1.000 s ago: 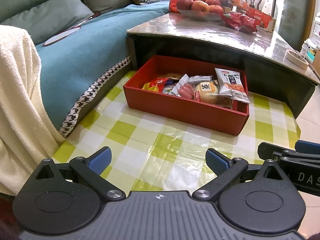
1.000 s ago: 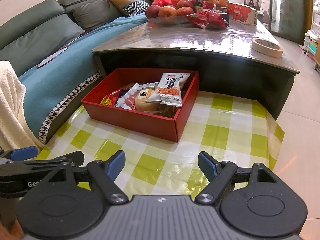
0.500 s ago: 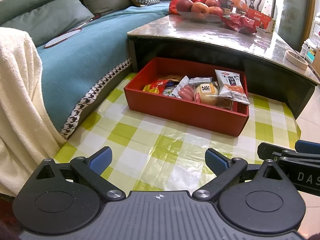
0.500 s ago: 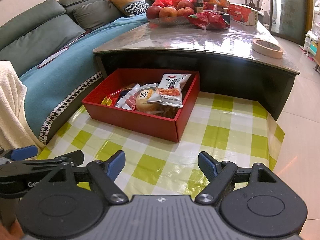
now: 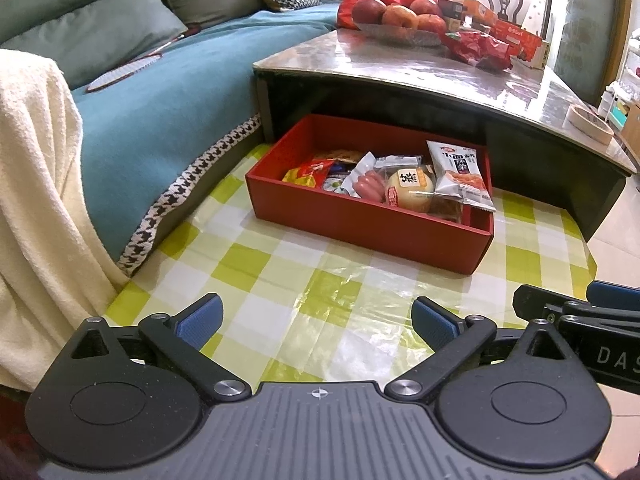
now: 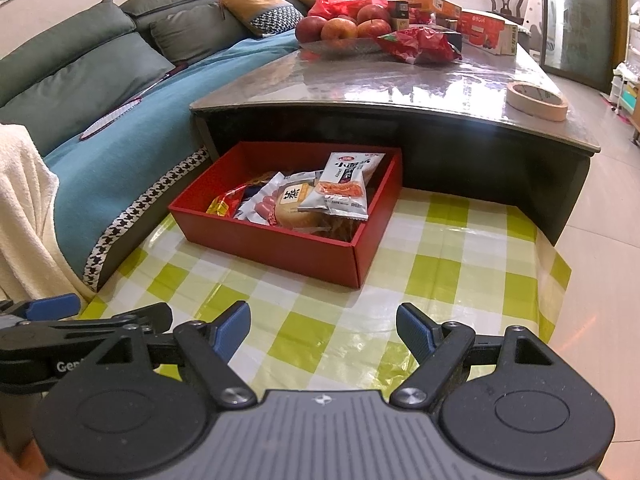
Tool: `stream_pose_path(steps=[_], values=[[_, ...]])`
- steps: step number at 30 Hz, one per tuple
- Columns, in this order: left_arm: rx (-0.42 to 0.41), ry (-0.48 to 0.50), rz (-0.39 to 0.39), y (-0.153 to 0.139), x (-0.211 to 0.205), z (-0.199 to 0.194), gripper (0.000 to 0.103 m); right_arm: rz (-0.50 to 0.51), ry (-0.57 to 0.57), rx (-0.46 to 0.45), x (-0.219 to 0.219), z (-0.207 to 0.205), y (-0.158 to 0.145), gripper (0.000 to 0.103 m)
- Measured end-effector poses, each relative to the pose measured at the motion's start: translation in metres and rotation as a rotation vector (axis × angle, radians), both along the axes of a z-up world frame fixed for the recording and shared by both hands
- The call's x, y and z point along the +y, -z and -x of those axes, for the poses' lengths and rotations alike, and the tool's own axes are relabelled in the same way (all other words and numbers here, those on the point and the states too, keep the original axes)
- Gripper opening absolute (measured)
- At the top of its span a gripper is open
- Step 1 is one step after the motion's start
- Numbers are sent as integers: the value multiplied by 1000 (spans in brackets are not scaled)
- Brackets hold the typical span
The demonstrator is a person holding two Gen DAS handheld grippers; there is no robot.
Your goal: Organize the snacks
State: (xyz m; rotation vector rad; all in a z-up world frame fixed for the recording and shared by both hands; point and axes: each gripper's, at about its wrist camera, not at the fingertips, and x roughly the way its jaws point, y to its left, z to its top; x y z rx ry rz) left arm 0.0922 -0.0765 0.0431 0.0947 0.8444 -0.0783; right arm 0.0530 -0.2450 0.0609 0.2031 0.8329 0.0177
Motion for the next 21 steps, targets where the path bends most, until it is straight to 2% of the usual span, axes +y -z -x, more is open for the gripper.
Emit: stream_pose_path(steps=[21], values=[[-21, 5, 5, 2, 0, 1, 103, 4, -1, 5, -2, -1, 2, 84]])
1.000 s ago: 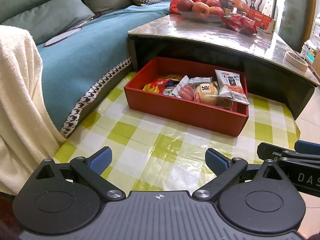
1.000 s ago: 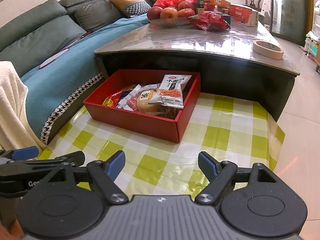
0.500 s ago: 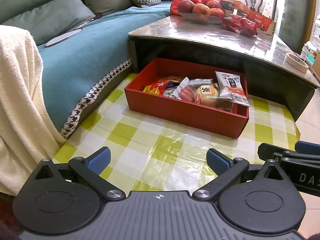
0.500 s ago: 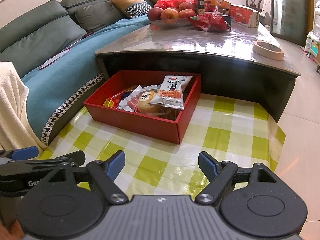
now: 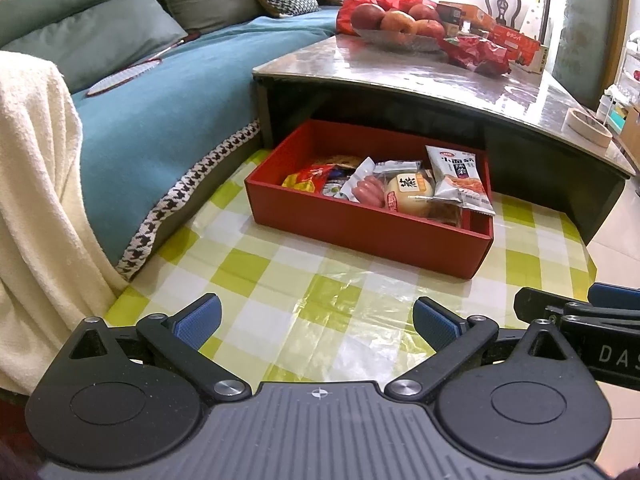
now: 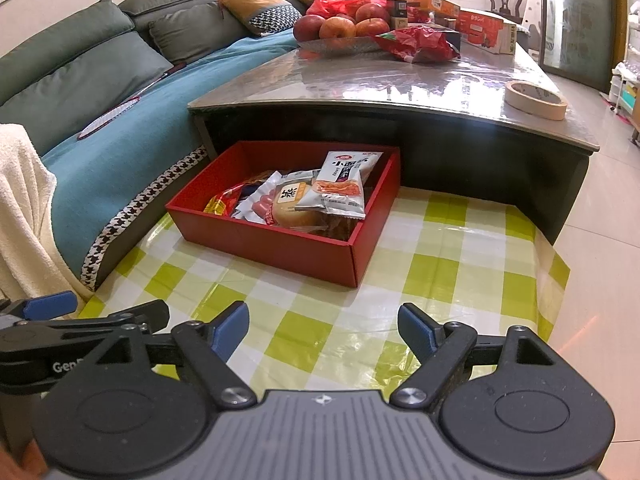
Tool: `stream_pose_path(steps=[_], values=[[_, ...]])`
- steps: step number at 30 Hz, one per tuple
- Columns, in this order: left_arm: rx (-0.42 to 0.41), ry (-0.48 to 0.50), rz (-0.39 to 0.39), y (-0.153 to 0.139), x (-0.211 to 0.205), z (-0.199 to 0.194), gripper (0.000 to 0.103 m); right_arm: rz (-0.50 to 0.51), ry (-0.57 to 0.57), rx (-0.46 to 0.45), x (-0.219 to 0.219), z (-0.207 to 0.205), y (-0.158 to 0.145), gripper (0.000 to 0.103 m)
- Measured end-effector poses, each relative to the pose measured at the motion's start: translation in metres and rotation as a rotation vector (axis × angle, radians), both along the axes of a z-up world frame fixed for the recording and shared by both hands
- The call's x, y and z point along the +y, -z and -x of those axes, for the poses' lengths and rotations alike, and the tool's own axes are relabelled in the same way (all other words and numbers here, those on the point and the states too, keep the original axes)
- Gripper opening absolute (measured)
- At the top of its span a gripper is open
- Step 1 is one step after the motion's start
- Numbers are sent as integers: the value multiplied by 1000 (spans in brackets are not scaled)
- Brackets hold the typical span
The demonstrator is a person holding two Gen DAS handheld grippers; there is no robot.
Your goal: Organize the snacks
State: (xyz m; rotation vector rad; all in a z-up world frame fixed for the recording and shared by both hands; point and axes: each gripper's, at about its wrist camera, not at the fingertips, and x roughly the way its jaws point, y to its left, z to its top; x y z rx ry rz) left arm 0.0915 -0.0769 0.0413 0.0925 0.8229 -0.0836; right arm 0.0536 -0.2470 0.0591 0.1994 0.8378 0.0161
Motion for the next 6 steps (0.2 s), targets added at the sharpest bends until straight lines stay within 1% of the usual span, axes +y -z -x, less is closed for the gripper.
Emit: stream_pose_path(steps=[6], values=[[-14, -5, -7, -2, 1, 1, 103, -8, 25, -9, -8, 1, -1, 85]])
